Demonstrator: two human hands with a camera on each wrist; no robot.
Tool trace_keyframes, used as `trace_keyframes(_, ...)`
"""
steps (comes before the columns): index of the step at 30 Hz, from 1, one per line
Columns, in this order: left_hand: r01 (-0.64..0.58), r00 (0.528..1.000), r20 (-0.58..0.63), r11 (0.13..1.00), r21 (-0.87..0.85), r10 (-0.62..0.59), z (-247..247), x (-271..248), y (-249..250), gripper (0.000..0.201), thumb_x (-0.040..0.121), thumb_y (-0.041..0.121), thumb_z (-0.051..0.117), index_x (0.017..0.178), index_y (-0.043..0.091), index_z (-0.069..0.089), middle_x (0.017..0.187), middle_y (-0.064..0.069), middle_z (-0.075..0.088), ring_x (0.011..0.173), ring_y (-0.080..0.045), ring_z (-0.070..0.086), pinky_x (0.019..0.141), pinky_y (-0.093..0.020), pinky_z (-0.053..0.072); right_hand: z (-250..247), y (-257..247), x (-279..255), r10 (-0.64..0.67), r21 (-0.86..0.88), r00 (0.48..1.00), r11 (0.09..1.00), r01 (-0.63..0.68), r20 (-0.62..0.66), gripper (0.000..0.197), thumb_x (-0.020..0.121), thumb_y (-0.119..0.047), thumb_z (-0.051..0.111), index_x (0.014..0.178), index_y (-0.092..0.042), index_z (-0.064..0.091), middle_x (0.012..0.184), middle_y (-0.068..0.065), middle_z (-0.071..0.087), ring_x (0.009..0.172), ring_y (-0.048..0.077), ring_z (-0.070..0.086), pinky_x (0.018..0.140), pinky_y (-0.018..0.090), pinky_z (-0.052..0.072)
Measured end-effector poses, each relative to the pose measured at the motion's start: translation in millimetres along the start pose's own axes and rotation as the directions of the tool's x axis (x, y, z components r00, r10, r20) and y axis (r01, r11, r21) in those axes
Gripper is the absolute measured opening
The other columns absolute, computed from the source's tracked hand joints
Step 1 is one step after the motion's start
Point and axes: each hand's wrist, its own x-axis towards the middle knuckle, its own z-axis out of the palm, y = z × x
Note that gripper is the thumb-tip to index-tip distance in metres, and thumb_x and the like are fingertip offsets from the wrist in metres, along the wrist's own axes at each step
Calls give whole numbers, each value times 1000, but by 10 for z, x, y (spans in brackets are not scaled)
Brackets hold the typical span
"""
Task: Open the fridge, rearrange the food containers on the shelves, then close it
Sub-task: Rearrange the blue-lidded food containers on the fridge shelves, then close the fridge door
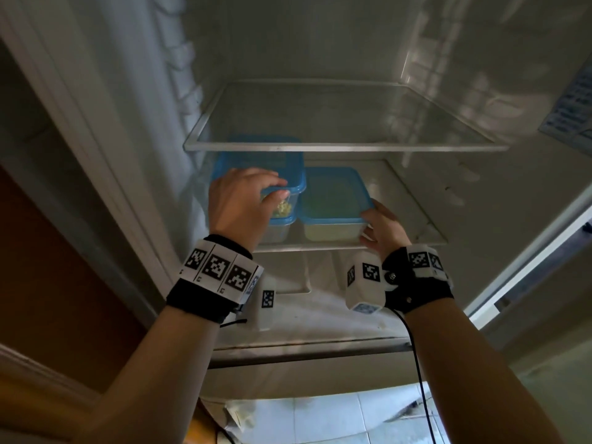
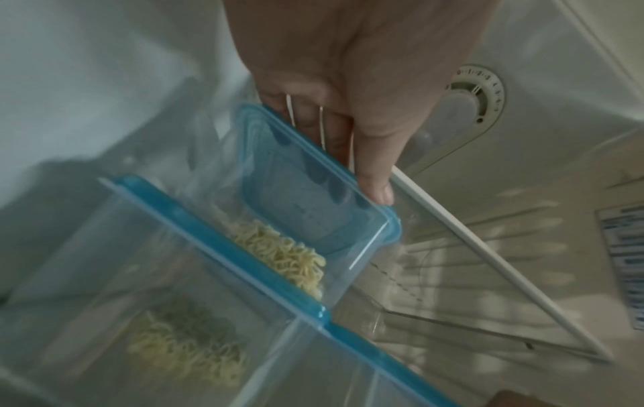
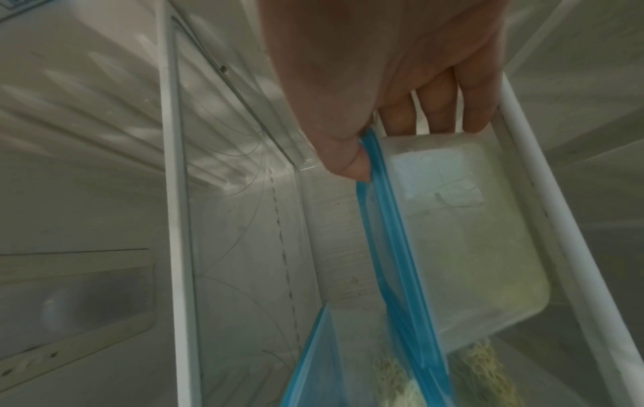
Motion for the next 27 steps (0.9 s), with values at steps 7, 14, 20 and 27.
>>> trace_keyframes(7, -35, 999, -11, 999, 36, 35, 39, -22, -31, 27, 83, 35, 54, 105, 28, 69, 122, 8, 66, 113, -17, 53, 100, -36, 32, -11, -26, -60, 27, -13, 1000, 1000, -27, 7, 54, 84, -17, 47, 136, -30, 39, 125, 6, 50, 123, 28, 47, 82, 34, 42)
trace_keyframes(14, -246, 956, -241, 904, -348, 167, 152, -336, 177, 22, 77, 8, 55, 91, 13, 71, 100, 2, 68, 94, -11, 64, 92, -31, 48, -241, 51, -568, -88, 83, 975, 991, 107, -202, 48, 86, -14, 50, 133, -13, 43, 120, 4, 53, 102, 16, 52, 80, 29, 41)
trace_keyframes(20, 94, 951, 269, 687, -720, 152, 452, -895, 575, 36, 81, -2, 54, 83, 34, 62, 88, 15, 65, 76, 8, 60, 77, -9, 47, -613, 226, -1462, -155, 86, 934, 978, 192, -322, 20, 83, -6, 51, 86, -24, 58, 86, 4, 62, 85, 18, 56, 74, 27, 44)
trace_keyframes(27, 197, 891, 400, 611, -766, 214, 391, -1774, 1170, 35, 81, -4, 54, 82, 29, 64, 87, 11, 68, 79, 1, 63, 90, -30, 51, -1258, 416, -2522, -246, 51, 873, 954, 294, -421, 18, 82, -5, 51, 89, -19, 60, 82, 1, 65, 75, 12, 58, 60, 14, 47)
